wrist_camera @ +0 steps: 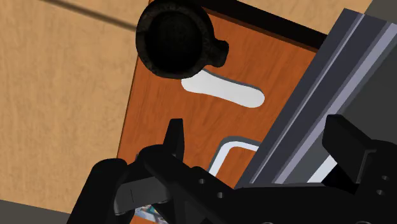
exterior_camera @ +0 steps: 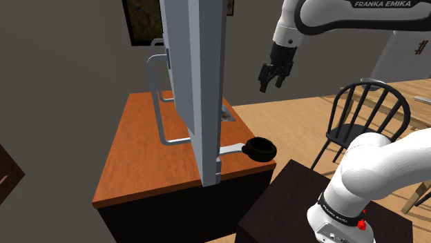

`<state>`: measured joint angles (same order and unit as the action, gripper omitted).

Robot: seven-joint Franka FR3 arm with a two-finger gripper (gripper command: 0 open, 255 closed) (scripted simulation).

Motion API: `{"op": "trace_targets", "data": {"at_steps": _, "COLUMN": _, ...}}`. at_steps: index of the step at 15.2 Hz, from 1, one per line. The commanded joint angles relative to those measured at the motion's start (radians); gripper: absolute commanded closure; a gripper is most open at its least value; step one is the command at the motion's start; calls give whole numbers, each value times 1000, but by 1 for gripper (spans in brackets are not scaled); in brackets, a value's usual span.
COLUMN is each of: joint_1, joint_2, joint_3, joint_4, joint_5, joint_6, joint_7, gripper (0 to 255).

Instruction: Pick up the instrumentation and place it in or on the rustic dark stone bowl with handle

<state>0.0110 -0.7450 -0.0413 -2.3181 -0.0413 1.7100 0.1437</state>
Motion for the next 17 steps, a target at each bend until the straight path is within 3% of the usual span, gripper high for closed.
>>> {"op": "trace_targets", "data": {"at_steps": 1, "joint_1": 0, "joint_2": 0, "joint_3": 0, "joint_4": 0, "joint_5": 0, "joint_6": 0, "joint_7": 0, "gripper": 0}}
{"op": "trace_targets", "data": {"at_steps": 9, "joint_1": 66, "joint_2": 153, "joint_3": -110, "joint_4": -121, "joint_5": -47, "joint_6": 248, "joint_7": -295, "gripper": 0}}
{"op": "trace_targets", "data": {"at_steps": 17, "joint_1": 136, "joint_2": 398, "joint_3": -208, "joint_4": -151, "joint_5": -53, "joint_6": 494, "joint_7": -597, "gripper": 0}}
